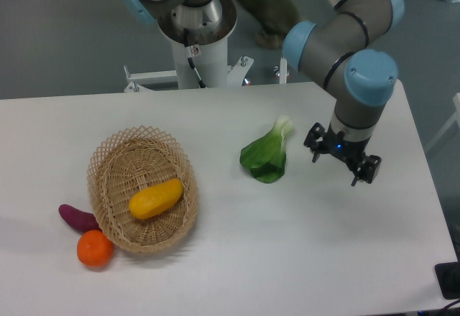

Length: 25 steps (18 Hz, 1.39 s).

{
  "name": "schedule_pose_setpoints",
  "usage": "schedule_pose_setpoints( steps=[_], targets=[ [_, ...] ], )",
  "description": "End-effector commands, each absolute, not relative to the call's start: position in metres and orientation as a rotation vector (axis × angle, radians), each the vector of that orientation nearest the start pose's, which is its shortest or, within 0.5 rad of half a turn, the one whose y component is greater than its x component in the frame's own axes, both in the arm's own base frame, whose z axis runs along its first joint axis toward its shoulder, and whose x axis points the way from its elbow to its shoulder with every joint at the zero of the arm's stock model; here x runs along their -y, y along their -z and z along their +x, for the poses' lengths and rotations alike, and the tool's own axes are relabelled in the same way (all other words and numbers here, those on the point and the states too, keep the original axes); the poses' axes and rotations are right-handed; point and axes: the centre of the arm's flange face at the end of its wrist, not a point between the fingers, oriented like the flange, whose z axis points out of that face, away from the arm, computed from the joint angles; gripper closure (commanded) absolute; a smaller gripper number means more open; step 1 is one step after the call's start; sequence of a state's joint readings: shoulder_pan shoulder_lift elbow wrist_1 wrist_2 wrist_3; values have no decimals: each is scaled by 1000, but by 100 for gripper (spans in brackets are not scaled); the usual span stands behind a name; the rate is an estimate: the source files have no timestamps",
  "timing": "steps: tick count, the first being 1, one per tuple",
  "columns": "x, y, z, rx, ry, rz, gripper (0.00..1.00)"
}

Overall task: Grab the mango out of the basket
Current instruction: 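Move the open gripper over the basket above the yellow mango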

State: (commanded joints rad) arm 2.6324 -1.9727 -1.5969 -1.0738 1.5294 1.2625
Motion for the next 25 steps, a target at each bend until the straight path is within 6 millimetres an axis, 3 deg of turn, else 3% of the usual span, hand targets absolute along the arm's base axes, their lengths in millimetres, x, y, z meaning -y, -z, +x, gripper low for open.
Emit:
schedule_pose_setpoints(
  steps=[5, 9, 12, 17, 20, 25],
  targets=[
    [-447, -295, -460, -241, 44, -2933, 0],
    [-465, -295, -429, -269, 74, -2921, 0],
    [-482, -292, -389, -317, 106, -2926, 0],
    [-516, -303, -318, -447, 106, -2914, 0],
    [-534, -302, -288, -472, 116, -2909, 0],
    [-543, -272, -236, -576, 156, -2909, 0]
  ],
)
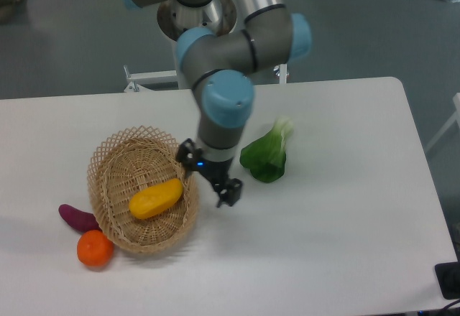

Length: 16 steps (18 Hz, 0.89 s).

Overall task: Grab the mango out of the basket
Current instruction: 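Move the open gripper over the basket above the yellow mango, then lower the gripper onto the yellow mango and close on it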

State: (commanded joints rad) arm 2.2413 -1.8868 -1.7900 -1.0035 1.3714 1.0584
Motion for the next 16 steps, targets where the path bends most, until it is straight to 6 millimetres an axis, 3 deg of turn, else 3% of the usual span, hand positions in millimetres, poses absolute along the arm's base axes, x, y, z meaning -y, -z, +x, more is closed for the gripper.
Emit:
schedule_pose_setpoints(
  steps=[9, 16],
  targets=[
    [-558, -243, -197, -675, 187, -2907, 0],
    [-563, -221, -192, -667, 232, -2933, 0]
  ],
)
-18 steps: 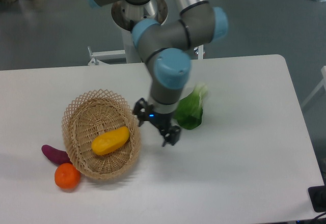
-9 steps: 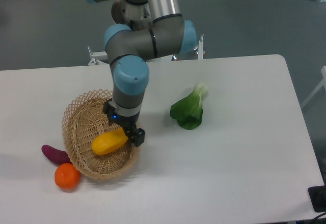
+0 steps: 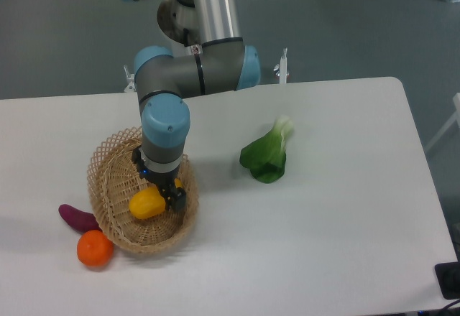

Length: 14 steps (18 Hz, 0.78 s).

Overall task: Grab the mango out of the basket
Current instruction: 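Lower the gripper onto the yellow mango and close on it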

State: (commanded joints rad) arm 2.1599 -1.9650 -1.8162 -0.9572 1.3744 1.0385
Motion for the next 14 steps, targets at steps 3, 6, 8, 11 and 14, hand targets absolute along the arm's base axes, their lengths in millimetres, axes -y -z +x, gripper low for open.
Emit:
schedule_pose_setpoints(
  steps=[3, 6, 8, 11, 14],
  targets=[
    [-566, -213, -191, -653, 248, -2945, 0],
    [-574, -201, -177, -665, 247, -2956, 0],
    [-581, -195, -168, -639, 217, -2947, 0],
    [-586, -191, -168, -625, 192, -2934, 10],
    [-583, -196, -167, -626, 186, -2932, 55]
  ],
)
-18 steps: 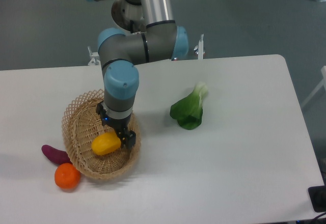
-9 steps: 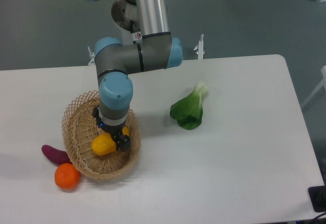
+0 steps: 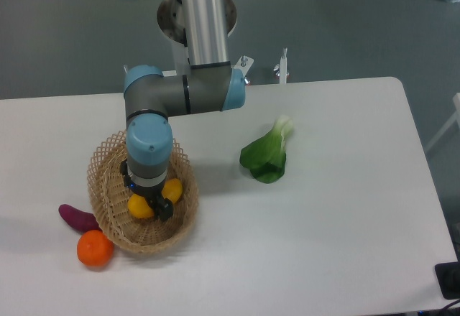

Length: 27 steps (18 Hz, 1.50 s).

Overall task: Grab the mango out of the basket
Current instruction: 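Lower the gripper onto the yellow mango and close on it, then lift the mango out of the basket and carry it away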

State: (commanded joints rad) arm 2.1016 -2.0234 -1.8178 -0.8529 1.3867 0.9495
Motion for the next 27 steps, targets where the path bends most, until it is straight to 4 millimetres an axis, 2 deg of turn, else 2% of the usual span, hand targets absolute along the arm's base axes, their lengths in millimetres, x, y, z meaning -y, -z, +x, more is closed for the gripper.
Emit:
schedule_pose_setpoints(
  steps=[1, 2, 4, 8, 10, 13, 15, 17, 19, 22, 27],
  targets=[
    [-583, -198, -167, -626, 183, -2930, 66],
    [-583, -201, -166, -629, 170, -2930, 73],
    [-582, -212, -168, -621, 138, -2928, 78],
    [-579, -238, -169, -613, 101, -2904, 80],
    [-576, -251, -178, -588, 82, -2893, 79],
    [-565, -263, -214, -504, 48, -2891, 78],
    [-564, -275, -236, -468, 23, -2877, 78],
    [-560, -298, -259, -419, -30, -2854, 77],
    [-558, -303, -280, -380, -55, -2854, 77],
    [-540, -301, -314, -298, -69, -2870, 77],
    [-510, -300, -360, -176, -73, -2906, 77]
  ],
)
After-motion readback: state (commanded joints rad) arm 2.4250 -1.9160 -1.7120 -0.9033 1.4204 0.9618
